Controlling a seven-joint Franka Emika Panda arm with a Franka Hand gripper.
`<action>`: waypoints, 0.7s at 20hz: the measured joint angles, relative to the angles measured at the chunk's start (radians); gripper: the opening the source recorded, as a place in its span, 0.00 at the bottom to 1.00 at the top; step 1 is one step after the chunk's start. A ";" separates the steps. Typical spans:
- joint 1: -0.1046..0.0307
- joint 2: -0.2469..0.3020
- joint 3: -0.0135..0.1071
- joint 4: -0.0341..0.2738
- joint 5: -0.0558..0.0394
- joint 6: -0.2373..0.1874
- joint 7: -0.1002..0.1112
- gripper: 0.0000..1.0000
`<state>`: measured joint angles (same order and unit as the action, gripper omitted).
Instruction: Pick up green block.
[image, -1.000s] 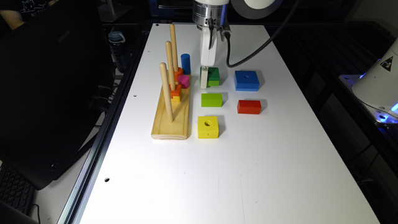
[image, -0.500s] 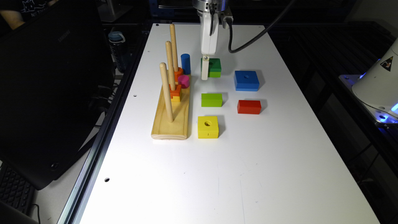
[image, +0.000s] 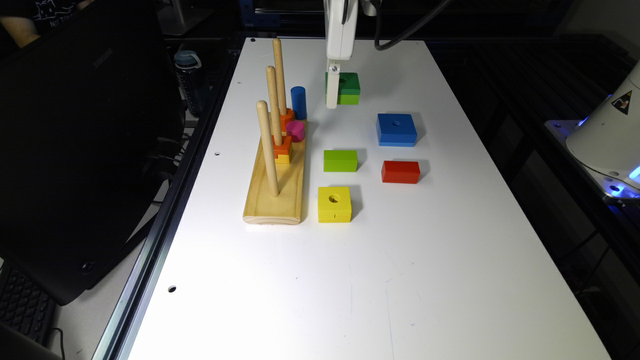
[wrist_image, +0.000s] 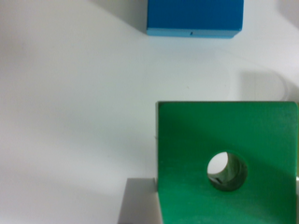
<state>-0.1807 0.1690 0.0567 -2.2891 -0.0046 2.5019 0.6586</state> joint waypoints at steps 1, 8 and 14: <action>0.000 -0.019 0.000 -0.001 0.0006 -0.019 0.000 0.00; 0.000 -0.049 0.001 -0.001 0.0019 -0.048 0.000 0.00; 0.000 -0.127 0.001 0.005 0.0049 -0.123 0.000 0.00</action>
<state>-0.1805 0.0416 0.0579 -2.2843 0.0003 2.3791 0.6586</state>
